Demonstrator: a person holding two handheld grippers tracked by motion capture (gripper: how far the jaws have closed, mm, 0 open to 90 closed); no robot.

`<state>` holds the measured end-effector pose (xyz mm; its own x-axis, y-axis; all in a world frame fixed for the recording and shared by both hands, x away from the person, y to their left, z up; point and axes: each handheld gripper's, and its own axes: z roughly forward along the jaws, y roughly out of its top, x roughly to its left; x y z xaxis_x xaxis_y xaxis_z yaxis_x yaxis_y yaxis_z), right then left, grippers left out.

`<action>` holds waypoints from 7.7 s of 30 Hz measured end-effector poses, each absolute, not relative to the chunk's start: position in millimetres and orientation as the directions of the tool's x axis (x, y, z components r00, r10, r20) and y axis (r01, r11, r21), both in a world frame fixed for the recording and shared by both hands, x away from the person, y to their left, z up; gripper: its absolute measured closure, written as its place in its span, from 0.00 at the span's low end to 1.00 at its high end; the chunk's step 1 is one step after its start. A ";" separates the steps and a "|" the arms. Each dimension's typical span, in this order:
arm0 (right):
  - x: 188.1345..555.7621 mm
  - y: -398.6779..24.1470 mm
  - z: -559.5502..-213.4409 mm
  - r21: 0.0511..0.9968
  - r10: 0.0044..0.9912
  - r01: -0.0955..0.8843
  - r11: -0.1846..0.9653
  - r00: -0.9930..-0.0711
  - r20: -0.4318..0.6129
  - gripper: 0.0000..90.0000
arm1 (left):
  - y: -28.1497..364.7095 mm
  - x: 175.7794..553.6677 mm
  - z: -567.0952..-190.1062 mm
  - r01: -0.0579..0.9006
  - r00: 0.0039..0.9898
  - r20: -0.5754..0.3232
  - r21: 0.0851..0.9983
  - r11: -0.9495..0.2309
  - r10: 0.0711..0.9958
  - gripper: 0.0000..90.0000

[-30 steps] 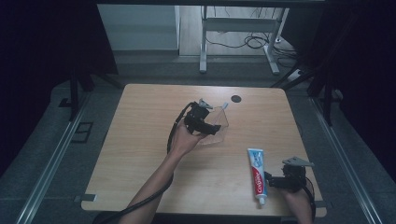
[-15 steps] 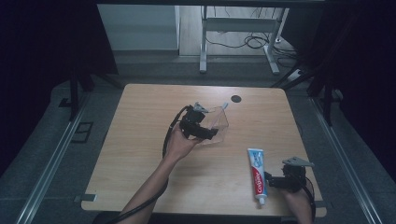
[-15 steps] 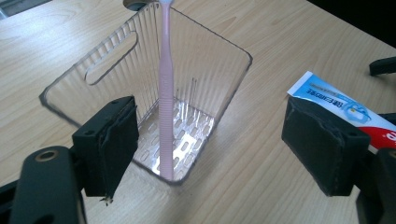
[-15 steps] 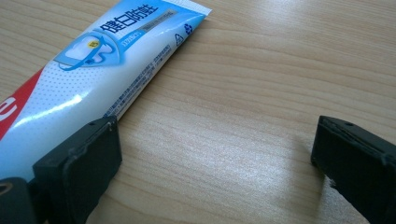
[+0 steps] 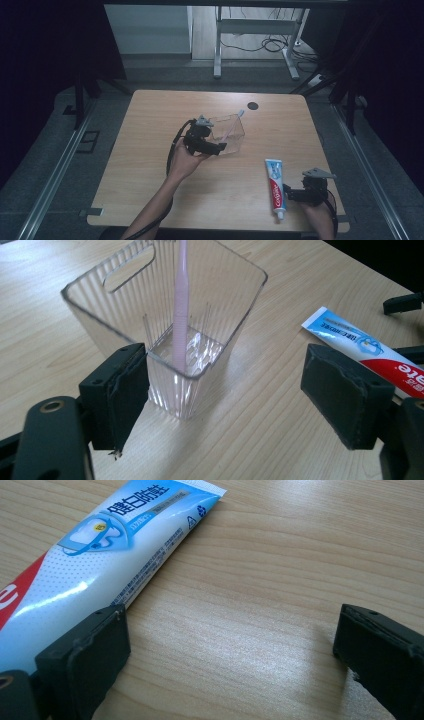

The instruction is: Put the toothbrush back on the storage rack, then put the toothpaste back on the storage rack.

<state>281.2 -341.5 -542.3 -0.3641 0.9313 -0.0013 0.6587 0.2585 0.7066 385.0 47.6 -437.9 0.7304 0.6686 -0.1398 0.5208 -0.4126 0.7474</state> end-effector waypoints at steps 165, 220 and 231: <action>272.2 -299.7 -482.0 0.544 0.853 0.759 0.357 -0.502 0.141 0.34 | 99.1 298.8 -543.1 0.516 0.718 -0.021 0.687 -0.512 0.696 0.16; 311.5 -266.8 -490.7 0.330 0.816 0.777 0.536 -0.577 0.033 0.53 | 99.0 298.7 -542.9 0.520 0.716 -0.024 0.685 -0.511 0.697 0.16; 327.4 -254.7 -495.3 0.223 0.817 0.799 0.558 -0.576 0.020 0.56 | 98.9 298.5 -543.0 0.521 0.716 -0.026 0.685 -0.509 0.698 0.16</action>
<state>327.4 -254.7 -495.3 -0.5758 0.8173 0.0203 0.7995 0.5577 0.2231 298.5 98.9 -543.0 0.7157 0.6979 -0.0256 0.5211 -0.5094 0.6848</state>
